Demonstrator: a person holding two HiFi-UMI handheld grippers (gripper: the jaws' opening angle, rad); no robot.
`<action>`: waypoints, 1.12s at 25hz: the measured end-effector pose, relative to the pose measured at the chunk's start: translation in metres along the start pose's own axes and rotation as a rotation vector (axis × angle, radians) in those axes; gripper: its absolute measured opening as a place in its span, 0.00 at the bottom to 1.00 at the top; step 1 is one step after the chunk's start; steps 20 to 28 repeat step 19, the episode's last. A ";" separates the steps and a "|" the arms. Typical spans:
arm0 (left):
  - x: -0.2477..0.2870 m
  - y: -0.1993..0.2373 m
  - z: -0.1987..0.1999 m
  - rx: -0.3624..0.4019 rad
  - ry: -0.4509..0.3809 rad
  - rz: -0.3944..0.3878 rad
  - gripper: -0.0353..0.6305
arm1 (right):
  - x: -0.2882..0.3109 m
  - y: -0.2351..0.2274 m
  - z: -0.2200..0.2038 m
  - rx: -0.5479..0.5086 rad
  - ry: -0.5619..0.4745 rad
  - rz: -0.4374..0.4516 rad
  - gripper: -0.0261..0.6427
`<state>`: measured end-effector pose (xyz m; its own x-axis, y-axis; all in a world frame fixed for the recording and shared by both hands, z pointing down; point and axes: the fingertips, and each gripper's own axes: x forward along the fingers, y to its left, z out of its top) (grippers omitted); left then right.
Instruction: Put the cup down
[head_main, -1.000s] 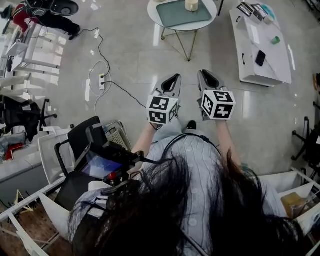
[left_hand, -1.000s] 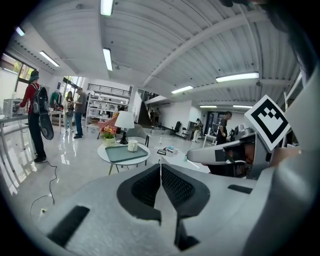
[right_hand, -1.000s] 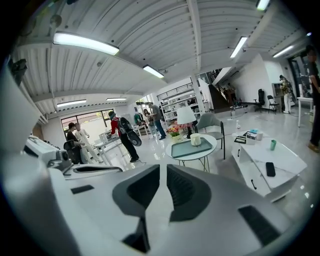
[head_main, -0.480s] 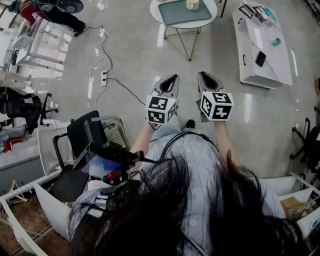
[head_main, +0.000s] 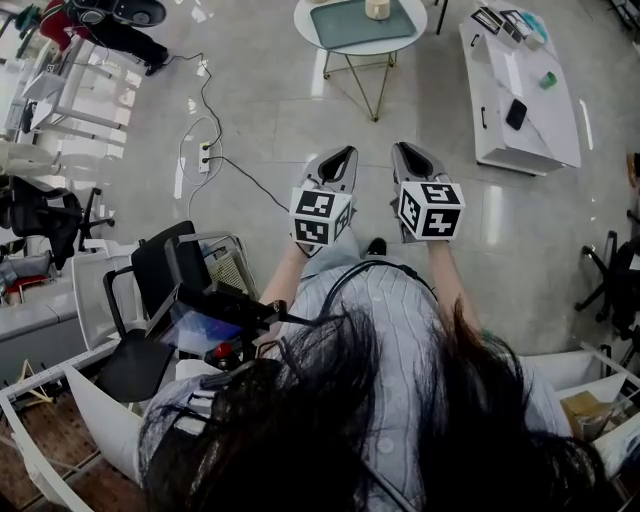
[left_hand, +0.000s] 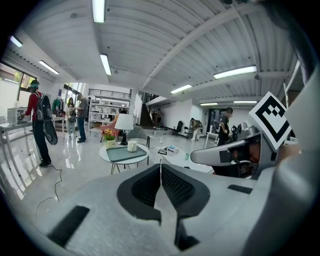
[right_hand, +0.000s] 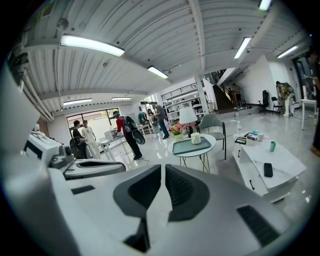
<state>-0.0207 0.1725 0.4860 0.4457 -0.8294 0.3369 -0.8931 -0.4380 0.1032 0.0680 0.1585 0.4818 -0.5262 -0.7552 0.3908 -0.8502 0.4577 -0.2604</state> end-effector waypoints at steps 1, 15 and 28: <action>0.000 -0.001 0.000 0.000 0.000 0.000 0.08 | -0.001 0.000 0.000 -0.001 0.001 0.001 0.11; -0.001 -0.001 -0.002 -0.010 0.002 0.006 0.08 | -0.002 0.001 -0.003 -0.008 0.007 0.009 0.11; 0.000 -0.001 -0.002 -0.003 0.003 0.000 0.08 | -0.003 0.001 -0.001 -0.005 0.003 0.004 0.11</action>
